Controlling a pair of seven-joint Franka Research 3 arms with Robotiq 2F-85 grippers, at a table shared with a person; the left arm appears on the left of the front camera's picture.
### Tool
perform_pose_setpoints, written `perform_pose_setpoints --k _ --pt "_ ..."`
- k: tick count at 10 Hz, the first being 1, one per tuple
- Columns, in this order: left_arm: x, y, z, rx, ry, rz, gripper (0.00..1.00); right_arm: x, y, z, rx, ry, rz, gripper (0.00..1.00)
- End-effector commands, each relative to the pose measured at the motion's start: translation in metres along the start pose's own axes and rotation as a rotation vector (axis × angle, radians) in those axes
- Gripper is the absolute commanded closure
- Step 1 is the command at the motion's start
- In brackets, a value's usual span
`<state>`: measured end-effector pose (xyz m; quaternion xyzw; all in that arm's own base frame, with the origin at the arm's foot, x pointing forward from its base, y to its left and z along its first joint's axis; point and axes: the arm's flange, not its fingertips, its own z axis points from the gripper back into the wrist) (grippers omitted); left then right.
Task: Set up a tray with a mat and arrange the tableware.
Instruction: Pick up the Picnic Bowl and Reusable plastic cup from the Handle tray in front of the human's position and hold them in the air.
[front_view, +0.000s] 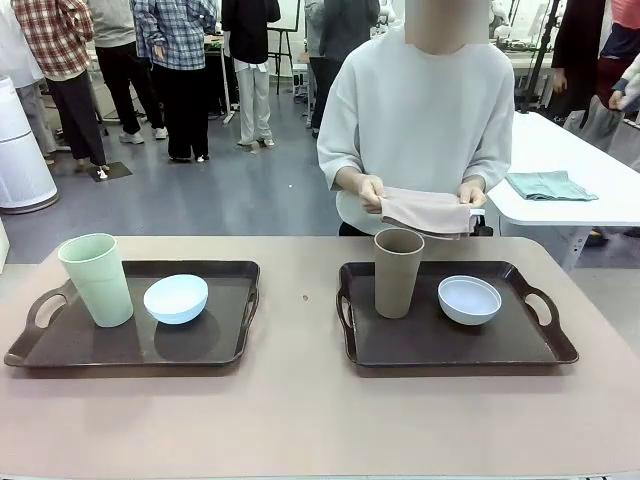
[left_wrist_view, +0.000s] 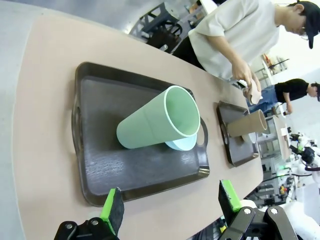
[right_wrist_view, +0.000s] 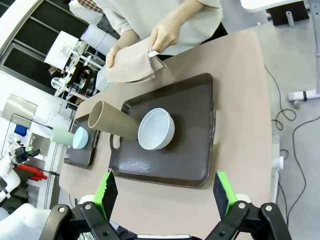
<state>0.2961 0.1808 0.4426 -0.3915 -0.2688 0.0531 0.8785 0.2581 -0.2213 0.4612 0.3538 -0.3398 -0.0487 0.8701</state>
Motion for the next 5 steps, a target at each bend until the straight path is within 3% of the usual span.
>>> perform_pose_setpoints --k 1,5 --pt "0.0017 0.0038 0.0012 -0.016 -0.007 -0.021 0.0 0.0021 -0.0022 0.0004 0.02 -0.01 0.015 0.0" --pt "0.0017 0.0038 0.0012 -0.016 -0.007 -0.021 0.0 0.0021 -0.0022 0.0004 0.02 -0.01 0.015 0.0"
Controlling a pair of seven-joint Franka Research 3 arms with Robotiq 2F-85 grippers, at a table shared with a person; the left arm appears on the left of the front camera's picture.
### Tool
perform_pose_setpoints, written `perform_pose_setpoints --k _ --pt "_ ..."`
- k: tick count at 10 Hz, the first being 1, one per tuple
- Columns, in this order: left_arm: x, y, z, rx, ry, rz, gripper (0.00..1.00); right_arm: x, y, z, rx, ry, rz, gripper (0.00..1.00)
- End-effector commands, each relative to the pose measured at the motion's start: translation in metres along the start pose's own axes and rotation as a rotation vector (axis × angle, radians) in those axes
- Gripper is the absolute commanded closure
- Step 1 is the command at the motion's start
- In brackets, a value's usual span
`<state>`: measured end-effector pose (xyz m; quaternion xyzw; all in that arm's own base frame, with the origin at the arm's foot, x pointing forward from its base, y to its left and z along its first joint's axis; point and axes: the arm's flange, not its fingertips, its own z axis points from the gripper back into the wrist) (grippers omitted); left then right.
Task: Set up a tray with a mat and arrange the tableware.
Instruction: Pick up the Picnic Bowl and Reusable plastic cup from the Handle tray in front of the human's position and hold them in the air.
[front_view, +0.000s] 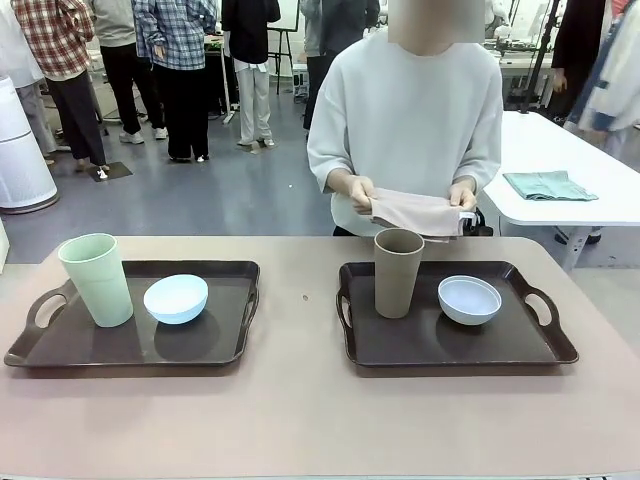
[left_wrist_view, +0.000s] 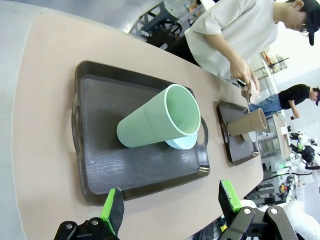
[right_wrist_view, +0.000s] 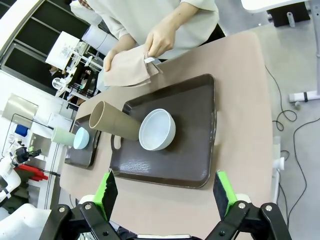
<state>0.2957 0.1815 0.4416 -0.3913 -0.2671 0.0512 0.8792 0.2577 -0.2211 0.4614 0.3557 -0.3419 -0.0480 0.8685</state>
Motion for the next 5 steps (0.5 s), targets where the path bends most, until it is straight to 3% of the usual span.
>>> perform_pose_setpoints --k 1,5 --pt "0.0022 0.0027 0.0011 -0.016 -0.012 -0.018 0.0 0.0024 -0.0026 0.0001 0.015 -0.006 0.014 0.0" --pt "0.0022 0.0027 0.0011 -0.016 -0.012 -0.018 0.0 0.0024 -0.0026 0.0001 0.015 -0.006 0.014 0.0"
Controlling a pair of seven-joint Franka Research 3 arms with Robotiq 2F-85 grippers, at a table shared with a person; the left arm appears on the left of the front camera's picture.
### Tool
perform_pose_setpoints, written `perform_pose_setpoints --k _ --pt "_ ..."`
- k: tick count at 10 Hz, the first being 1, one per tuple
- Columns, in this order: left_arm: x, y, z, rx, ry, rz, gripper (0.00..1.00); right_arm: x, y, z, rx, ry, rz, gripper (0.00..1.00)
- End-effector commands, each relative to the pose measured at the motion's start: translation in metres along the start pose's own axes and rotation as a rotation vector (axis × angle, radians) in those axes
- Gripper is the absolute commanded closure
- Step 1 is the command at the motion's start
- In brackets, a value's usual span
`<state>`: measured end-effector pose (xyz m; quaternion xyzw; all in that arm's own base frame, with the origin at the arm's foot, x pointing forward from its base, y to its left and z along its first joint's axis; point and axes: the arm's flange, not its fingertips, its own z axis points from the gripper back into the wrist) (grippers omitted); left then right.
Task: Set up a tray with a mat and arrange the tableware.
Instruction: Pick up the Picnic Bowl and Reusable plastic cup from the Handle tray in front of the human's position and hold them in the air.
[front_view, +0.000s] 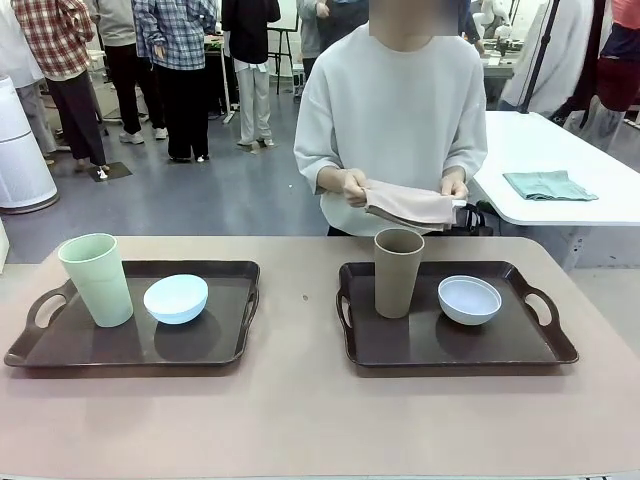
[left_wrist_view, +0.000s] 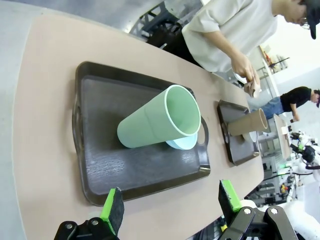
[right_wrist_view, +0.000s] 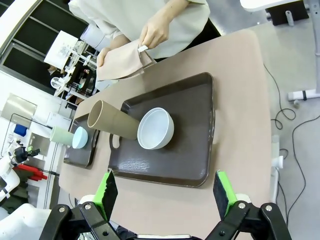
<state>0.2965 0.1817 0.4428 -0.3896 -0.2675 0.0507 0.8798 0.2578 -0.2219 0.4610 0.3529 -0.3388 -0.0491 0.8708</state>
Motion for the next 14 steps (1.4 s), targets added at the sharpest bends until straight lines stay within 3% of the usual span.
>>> perform_pose_setpoints --k 1,5,6,8,10,12,14 --pt "0.001 0.003 0.001 -0.019 -0.012 -0.016 0.0 0.002 -0.002 0.0 0.023 -0.012 0.016 0.0" --pt "0.0 0.0 0.001 0.001 -0.001 0.001 0.0 0.0 0.0 0.0 0.0 0.001 0.002 0.0" --pt "0.01 -0.022 -0.006 0.004 0.061 -0.151 0.0 0.013 0.017 -0.009 -0.001 0.081 0.053 0.0" --pt "0.033 -0.098 -0.01 0.093 0.08 -0.491 0.0 0.037 0.075 -0.034 -0.069 0.198 0.15 0.0" --pt "0.047 -0.157 -0.044 0.15 0.183 -0.723 0.0 0.051 0.121 -0.068 -0.179 0.307 0.177 0.0" --pt "0.06 -0.206 -0.11 0.218 0.346 -0.939 0.0 0.06 0.159 -0.116 -0.306 0.392 0.183 0.0" --pt "0.05 -0.229 -0.176 0.248 0.582 -1.157 0.0 0.054 0.179 -0.16 -0.411 0.466 0.18 0.0"
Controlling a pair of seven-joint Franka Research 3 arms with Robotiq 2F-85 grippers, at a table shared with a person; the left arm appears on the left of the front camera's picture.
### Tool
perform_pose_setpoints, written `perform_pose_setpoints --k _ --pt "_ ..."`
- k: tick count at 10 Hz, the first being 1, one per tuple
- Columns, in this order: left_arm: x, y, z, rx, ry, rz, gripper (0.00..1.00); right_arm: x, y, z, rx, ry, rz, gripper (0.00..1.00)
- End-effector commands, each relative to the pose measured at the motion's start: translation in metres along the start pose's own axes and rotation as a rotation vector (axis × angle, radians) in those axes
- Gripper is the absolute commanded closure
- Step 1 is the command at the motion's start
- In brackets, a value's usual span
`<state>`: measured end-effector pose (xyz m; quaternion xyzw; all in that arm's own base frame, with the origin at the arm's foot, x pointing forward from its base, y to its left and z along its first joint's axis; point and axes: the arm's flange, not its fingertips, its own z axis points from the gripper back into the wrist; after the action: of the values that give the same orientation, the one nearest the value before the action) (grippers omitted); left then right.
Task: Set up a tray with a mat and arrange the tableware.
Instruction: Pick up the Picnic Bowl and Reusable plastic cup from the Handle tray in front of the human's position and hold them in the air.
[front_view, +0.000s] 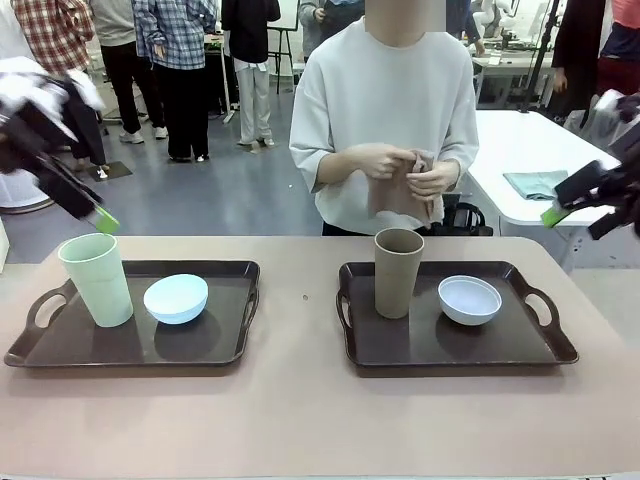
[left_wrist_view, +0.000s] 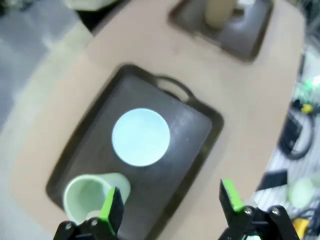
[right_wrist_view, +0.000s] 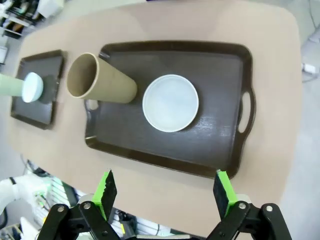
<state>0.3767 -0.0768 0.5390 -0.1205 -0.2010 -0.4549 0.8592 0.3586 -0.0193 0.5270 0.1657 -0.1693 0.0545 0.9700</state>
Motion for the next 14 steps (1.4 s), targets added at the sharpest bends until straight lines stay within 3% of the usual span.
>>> perform_pose_setpoints --k 1,2,4,7,8,9,10,14 --pt "0.03 0.016 -0.042 0.013 0.156 -0.186 0.0 0.016 0.012 -0.031 -0.128 0.109 -0.041 0.0" --pt "0.048 0.015 -0.07 0.021 0.176 -0.234 0.0 0.02 0.016 -0.049 -0.168 0.144 -0.054 0.0" --pt "0.081 0.013 -0.126 0.035 0.109 -0.29 0.0 0.026 0.014 -0.079 -0.168 0.182 -0.072 0.0" --pt "0.105 0.002 -0.182 -0.097 -0.005 -0.291 0.0 0.027 -0.002 -0.097 -0.132 0.194 -0.099 0.0" --pt "0.104 0.001 -0.189 -0.177 -0.013 -0.254 0.0 0.029 -0.009 -0.091 -0.051 0.184 -0.076 0.0" --pt "0.105 -0.003 -0.176 -0.036 0.051 -0.277 0.0 0.025 -0.018 -0.082 -0.028 0.151 -0.065 0.0" --pt "0.105 -0.003 -0.176 -0.036 0.051 -0.277 0.0 0.022 -0.005 -0.096 -0.125 0.203 -0.088 0.0" --pt "0.105 -0.003 -0.176 -0.036 0.051 -0.277 0.0 0.024 -0.01 -0.091 -0.1 0.192 -0.077 0.0"
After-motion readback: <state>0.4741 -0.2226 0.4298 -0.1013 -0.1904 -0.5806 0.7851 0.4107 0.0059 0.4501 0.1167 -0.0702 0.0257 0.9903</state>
